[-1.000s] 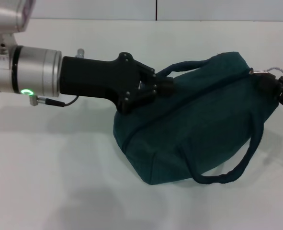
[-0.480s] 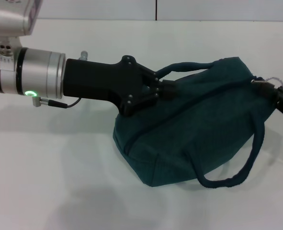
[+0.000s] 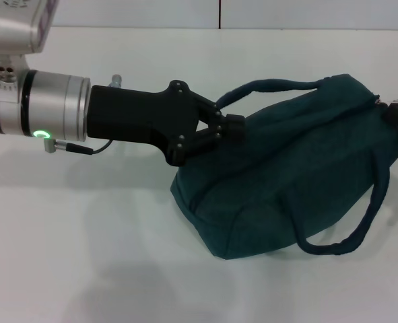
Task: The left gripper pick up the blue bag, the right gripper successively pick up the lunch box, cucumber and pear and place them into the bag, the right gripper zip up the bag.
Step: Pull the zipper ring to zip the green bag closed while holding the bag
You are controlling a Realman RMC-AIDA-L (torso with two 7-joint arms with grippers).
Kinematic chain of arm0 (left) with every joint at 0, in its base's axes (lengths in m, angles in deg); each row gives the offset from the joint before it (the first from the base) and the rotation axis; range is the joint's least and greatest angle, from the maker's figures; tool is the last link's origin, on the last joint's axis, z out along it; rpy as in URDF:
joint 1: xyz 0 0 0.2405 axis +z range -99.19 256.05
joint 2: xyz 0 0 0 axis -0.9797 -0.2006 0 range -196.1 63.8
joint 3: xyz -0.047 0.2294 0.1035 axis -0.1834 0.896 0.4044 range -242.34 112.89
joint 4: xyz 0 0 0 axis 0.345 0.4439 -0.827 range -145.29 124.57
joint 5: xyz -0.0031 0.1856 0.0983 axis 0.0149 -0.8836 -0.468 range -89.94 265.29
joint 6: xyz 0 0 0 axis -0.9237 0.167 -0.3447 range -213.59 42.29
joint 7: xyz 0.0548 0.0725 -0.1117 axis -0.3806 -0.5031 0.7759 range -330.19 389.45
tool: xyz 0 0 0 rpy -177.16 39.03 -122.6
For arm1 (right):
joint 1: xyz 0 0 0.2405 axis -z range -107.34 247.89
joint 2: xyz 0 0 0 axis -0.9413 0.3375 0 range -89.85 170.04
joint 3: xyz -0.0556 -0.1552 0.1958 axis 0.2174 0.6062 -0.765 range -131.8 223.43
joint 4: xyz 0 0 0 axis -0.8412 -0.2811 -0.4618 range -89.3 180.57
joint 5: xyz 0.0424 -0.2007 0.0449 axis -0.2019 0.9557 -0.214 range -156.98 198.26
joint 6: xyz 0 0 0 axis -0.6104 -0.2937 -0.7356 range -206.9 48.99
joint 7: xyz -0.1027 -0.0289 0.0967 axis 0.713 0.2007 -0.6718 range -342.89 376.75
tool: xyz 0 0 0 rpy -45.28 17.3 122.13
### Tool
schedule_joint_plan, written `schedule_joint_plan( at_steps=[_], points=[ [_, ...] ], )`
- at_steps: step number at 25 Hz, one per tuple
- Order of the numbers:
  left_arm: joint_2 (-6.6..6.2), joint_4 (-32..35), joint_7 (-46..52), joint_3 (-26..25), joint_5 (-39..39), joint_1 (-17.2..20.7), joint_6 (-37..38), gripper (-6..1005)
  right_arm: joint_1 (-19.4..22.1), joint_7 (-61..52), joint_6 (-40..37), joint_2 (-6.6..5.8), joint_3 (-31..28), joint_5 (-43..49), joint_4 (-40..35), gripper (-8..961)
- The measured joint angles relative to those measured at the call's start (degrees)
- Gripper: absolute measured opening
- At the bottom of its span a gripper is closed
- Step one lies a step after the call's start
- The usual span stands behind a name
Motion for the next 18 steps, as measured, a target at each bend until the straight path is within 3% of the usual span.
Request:
schedule_joint_plan(
  at_steps=[11,18],
  points=[
    [0.21,0.0,-0.4,-0.1,0.0,0.0,-0.3,49,-0.3,0.2,3.2,0.36,0.5,1.6,0.0,86],
    [2.06,-0.6,-1.0,-3.7,0.3,0.9,-1.5,78,-0.6,0.2,2.8,0.40,0.6,1.8,0.0,87]
  ],
)
